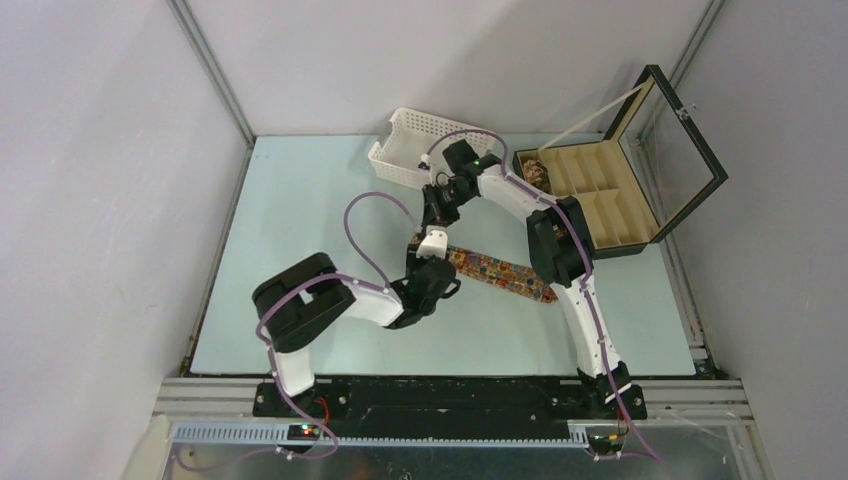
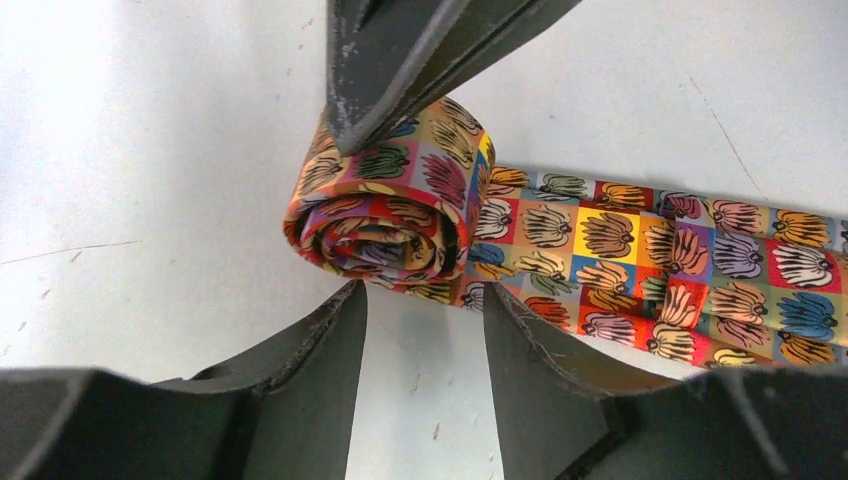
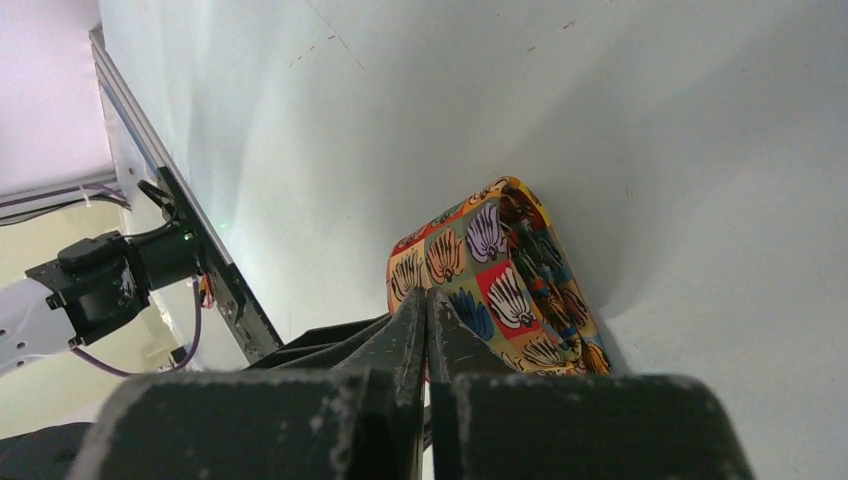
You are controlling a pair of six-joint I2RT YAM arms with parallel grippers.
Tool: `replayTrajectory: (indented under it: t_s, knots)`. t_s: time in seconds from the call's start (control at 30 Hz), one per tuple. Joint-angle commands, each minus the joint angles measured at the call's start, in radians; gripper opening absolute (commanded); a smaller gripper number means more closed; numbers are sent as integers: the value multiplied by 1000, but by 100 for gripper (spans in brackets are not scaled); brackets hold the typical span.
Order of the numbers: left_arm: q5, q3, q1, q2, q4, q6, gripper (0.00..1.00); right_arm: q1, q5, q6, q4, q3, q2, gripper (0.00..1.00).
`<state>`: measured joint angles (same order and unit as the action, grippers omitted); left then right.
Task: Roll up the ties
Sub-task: Roll the tie at the center of the board.
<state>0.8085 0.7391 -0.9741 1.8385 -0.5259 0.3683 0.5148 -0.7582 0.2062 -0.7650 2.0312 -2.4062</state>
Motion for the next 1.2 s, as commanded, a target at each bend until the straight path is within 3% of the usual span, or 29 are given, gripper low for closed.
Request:
replayTrajectory:
  t_s: [0.0,0.33,0.6,0.77,0.9,1.17]
  knots:
    - [39,-45,-17,-109,-3,39,53,-4,8,12,30,35,10,0]
    - [52,-285,-30,-478,41,196,52,-3,25,28,53,19,26,0]
    - [-32,-308,15,-684,174,422,41,-4,33,43,86,-16,52,0]
    - [-270,-354,161,-701,117,637,53,-3,39,44,98,-37,65,0]
    - [-364,-343,226,-653,93,728,61,-2,40,46,110,-54,74,0]
    - [-511,-270,264,-523,36,847,62,-3,43,58,126,-68,84,0]
